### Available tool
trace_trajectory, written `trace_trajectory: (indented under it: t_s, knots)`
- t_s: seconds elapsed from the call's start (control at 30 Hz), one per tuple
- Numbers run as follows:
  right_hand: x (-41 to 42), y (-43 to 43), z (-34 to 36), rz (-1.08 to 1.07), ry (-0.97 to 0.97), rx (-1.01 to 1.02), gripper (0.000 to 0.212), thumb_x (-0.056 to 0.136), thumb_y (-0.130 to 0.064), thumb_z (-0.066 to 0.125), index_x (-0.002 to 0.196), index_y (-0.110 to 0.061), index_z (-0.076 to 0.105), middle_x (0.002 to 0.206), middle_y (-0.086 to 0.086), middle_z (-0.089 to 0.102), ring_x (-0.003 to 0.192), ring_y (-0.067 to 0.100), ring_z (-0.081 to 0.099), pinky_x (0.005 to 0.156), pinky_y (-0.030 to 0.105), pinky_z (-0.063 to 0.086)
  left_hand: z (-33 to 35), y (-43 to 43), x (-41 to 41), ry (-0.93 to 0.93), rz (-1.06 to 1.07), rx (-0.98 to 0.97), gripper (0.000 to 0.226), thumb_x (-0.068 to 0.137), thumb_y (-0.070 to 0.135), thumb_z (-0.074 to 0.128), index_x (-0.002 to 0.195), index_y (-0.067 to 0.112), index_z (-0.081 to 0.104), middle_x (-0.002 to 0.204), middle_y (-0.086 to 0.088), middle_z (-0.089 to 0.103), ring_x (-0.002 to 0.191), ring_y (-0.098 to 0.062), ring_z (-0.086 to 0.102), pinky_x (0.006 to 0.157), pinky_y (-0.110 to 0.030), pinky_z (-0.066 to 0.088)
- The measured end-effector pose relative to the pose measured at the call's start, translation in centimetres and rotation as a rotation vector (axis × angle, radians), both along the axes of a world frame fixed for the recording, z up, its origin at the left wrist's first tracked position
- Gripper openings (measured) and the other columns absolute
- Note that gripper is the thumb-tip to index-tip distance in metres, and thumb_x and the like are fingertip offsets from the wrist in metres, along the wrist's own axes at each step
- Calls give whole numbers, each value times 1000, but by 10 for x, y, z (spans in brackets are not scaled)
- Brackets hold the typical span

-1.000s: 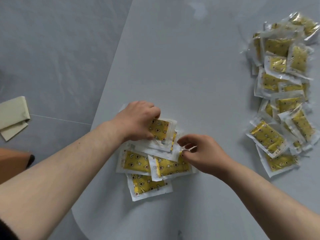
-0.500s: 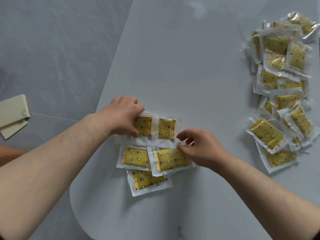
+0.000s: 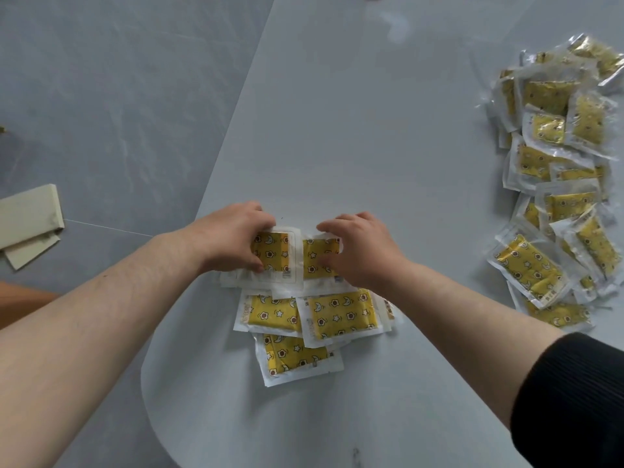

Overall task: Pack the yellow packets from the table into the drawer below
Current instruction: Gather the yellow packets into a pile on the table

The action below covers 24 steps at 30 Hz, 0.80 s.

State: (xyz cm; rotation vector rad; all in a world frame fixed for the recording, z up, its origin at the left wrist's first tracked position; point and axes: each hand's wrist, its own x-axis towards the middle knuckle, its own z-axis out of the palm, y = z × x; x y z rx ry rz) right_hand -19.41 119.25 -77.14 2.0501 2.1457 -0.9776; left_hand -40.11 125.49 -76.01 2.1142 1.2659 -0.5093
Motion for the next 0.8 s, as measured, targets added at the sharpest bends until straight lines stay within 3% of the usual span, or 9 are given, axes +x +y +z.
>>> trace_trajectory:
  t_s: [0.2,0.3,0.57,0.7,0.8]
  knots:
    - [2,3,0,-173,143,-165,38,87,-31,70,124,-26,61,124,-1,62,109,21,56,91,38,51,-3,-3,-8,-62,75,-15,30,71,26,82,89,23,58,92,7,55,87,-15,54,73,-33,48]
    - [14,2,3,-209,176,-190,35,86,-30,71,120,-24,63,120,-1,63,100,17,56,84,32,49,-4,-4,-12,-71,130,-51,32,74,22,80,75,27,48,83,9,54,78,-13,54,64,-29,41]
    - [52,-8,16,-280,285,-237,16,85,-19,73,98,-25,66,95,-6,68,88,15,63,69,20,44,1,-2,-22,-168,278,-113,24,75,8,74,77,19,54,76,0,60,73,-21,59,62,-36,47]
    - [49,-24,17,-142,241,-328,29,85,-15,71,114,-20,68,101,-8,64,99,13,61,84,23,43,11,-6,-34,-276,436,-139,21,75,-1,74,80,15,61,74,-3,65,66,-16,60,60,-31,48]
    - [37,-42,12,-41,188,-362,34,86,-15,68,119,-19,66,112,-4,62,106,15,58,89,25,44,15,-17,-43,-318,548,-158,22,74,-3,75,90,10,65,85,-9,71,75,-21,65,71,-36,52]
